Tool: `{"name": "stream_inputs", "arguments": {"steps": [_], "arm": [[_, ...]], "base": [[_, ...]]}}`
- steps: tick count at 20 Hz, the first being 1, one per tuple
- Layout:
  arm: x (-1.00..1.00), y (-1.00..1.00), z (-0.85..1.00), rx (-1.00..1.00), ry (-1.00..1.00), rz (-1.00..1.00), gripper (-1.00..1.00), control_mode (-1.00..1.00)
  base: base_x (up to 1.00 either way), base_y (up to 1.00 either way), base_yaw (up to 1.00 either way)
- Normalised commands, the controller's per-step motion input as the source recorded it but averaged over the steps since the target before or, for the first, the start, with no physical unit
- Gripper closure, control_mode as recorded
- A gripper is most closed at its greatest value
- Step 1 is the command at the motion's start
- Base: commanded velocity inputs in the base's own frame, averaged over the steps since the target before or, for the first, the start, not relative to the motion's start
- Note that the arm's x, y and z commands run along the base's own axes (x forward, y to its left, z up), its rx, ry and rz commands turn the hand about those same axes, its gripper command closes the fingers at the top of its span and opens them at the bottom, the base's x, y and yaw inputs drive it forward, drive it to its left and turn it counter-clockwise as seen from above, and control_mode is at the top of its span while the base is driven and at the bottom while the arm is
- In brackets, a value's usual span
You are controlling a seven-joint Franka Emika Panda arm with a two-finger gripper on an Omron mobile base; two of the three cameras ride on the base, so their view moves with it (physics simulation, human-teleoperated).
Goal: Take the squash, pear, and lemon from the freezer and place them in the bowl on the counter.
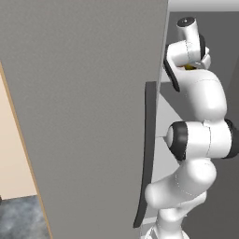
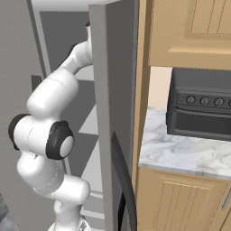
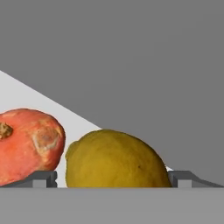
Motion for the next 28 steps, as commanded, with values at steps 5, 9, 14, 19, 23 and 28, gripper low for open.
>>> {"name": "stream_inputs", "arguments": {"steps": [5, 9, 14, 19, 23, 28], "arm": [[-0.01, -0.38, -0.11, 0.0, 0.0, -0.01, -1.0, -1.0], [0.0, -0.25, -0.22, 0.0, 0.0, -0.01, -1.0, -1.0], [0.0, -0.1, -0.13, 0.0, 0.0, -0.01, 1.0, -1.0], [0.0, -0.02, 0.0, 0.0, 0.0, 0.0, 1.0, -1.0], [-0.1, 0.0, 0.0, 0.0, 0.0, 0.0, 1.0, -1.0], [-0.35, 0.11, -0.05, 0.0, 0.0, 0.05, 1.0, -1.0]], "base": [[0.0, 0.0, 0.0], [0.0, 0.0, 0.0], [0.0, 0.0, 0.0], [0.0, 0.0, 0.0], [0.0, 0.0, 0.0], [0.0, 0.0, 0.0]]}}
